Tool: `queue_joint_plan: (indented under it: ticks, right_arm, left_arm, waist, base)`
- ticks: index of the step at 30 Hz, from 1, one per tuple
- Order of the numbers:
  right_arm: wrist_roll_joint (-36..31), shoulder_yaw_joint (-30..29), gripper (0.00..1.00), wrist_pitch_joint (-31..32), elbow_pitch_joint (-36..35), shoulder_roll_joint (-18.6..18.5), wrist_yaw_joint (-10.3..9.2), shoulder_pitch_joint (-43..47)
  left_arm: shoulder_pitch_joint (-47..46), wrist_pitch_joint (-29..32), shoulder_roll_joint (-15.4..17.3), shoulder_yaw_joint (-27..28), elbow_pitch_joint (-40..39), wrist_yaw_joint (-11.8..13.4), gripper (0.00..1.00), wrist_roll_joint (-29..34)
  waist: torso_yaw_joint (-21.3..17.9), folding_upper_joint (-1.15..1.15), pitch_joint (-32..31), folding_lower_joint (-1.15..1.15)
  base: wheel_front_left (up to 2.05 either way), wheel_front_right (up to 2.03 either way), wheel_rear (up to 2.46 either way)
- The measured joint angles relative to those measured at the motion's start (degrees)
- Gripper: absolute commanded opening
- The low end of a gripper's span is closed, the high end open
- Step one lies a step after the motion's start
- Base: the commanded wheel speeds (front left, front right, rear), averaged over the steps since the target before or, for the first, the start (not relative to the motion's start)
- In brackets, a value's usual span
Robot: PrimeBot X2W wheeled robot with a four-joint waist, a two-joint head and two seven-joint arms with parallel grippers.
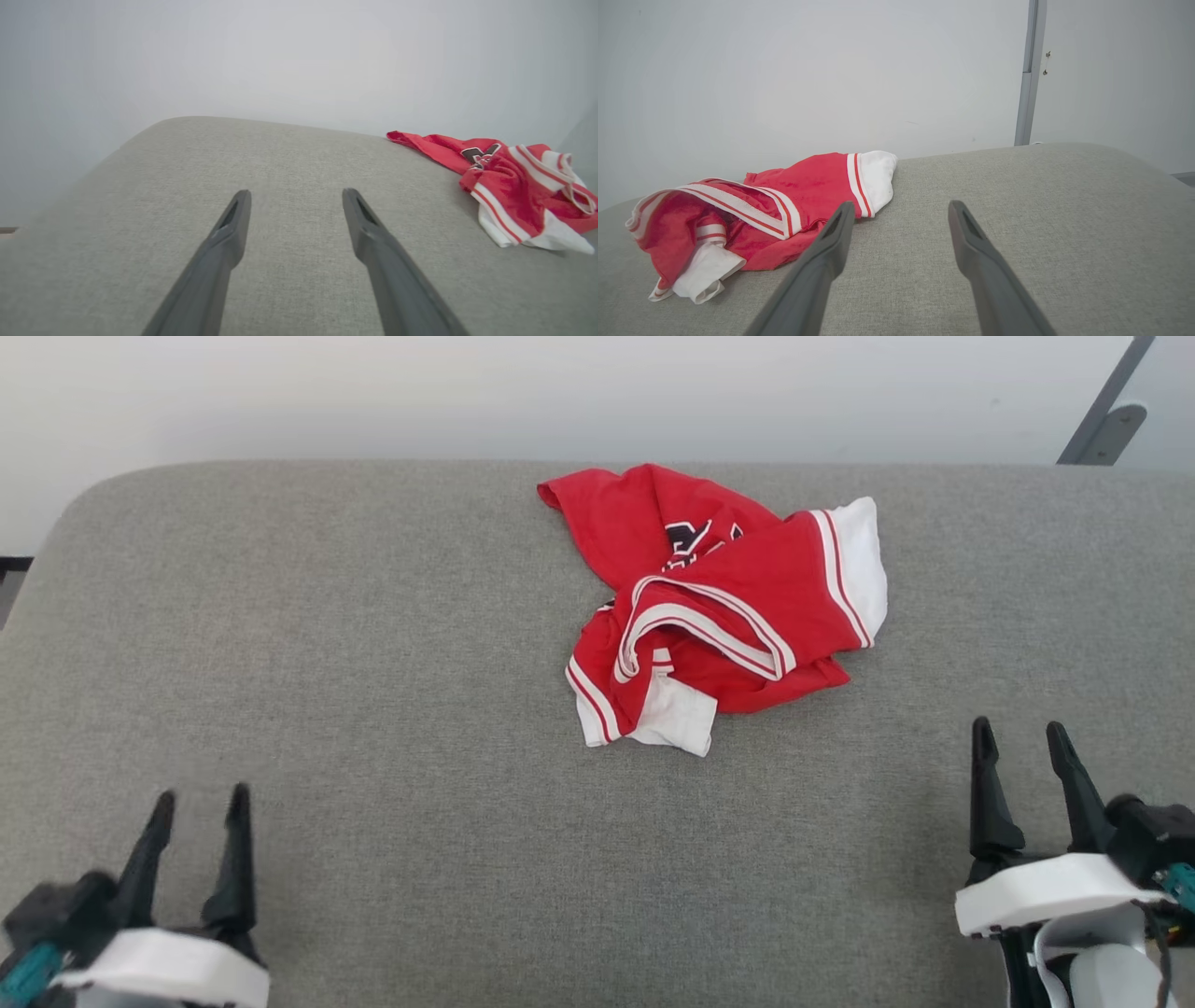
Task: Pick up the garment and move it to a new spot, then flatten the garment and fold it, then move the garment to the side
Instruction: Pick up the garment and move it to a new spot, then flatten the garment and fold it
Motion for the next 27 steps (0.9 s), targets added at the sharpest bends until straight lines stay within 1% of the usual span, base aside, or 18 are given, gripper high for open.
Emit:
queue_joint_plan:
  ticks: [4,7,10,14,22,27]
  right_arm:
    - [-0.20,-0.96,1.00,0.00,-1.07,0.00,0.00,1.58]
    - [-0.23,-1.29,1.00,0.00,-1.85,0.01,0.00,2.94]
    - [-0.24,-1.36,1.00,0.01,-2.40,0.01,0.00,3.88]
    - [-0.23,-1.44,1.00,0.00,-2.71,0.01,0.00,4.53]
    - [-0.34,-1.16,1.00,0.00,-2.69,0.01,0.00,4.46]
    - [-1.67,0.35,1.00,0.18,-0.55,0.01,0.00,3.07]
  left_arm:
    - [3.78,0.00,-3.44,5.32,-2.96,-0.91,1.00,4.09]
    - [5.42,0.00,-4.83,7.33,-4.30,-1.13,1.00,6.05]
    - [6.37,0.00,-5.16,6.66,-4.89,-1.15,1.00,6.88]
    - [6.62,0.00,-4.60,4.74,-5.03,-1.24,1.00,6.86]
    - [6.62,0.00,-4.65,3.79,-5.53,-1.25,1.00,6.08]
    - [6.62,0.00,-5.04,3.02,-5.55,-1.25,1.00,5.68]
  waist:
    - [-0.06,0.00,-0.58,0.00]
    - [-0.01,0.00,-0.91,0.00]
    - [0.06,0.00,-1.19,0.00]
    - [0.07,0.00,-1.19,0.00]
    - [-0.15,0.00,-1.36,0.00]
    - [0.04,0.00,-1.56,0.00]
  base:
    - [0.00,0.00,0.00]
    - [0.00,0.00,0.00]
    - [0.00,0.00,0.00]
    - [0.00,0.00,0.00]
    - [0.00,0.00,0.00]
    - [0.00,0.00,0.00]
